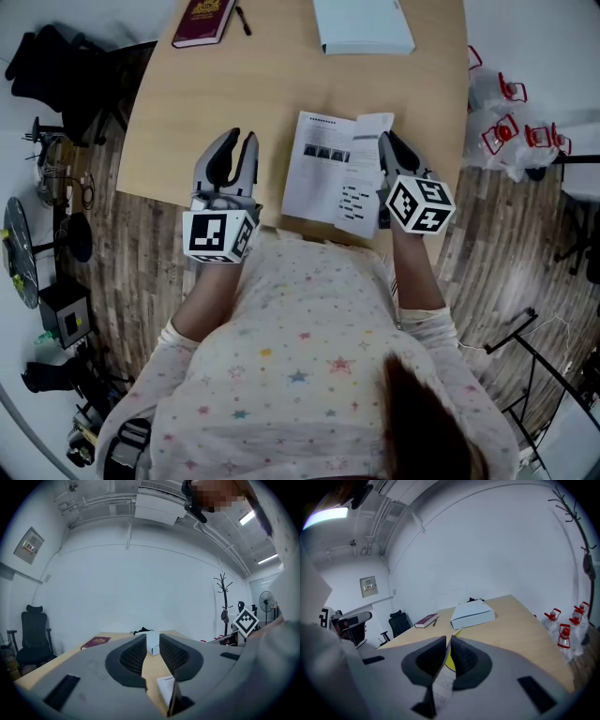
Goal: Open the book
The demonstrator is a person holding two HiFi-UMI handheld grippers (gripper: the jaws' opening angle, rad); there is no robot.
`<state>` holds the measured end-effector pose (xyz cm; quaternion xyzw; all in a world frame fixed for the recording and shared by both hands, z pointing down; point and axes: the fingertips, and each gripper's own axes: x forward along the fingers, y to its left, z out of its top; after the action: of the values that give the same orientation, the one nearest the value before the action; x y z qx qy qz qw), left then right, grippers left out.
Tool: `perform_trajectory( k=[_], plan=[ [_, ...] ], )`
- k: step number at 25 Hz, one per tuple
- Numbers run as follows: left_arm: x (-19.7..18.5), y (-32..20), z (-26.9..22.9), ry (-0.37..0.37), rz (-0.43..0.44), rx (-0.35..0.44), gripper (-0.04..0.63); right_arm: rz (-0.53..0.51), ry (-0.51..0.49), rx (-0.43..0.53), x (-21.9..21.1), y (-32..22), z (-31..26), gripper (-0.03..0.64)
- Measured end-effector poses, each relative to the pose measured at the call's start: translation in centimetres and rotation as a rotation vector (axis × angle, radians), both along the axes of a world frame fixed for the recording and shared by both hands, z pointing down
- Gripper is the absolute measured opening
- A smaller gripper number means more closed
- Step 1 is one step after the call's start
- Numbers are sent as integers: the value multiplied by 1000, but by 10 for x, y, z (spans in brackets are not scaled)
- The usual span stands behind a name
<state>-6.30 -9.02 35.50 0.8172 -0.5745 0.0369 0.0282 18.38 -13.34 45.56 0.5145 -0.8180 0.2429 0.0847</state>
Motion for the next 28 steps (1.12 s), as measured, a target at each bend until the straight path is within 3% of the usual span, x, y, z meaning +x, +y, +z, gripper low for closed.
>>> perform_trajectory(
  k=[17, 28],
  plan=[
    [20, -10, 0, -16, 60, -13, 48, 35, -2, -31, 29, 4, 12, 38],
    [19, -19, 6, -22, 69, -30, 48, 64, 75, -54, 55, 6, 29, 6]
  ],
)
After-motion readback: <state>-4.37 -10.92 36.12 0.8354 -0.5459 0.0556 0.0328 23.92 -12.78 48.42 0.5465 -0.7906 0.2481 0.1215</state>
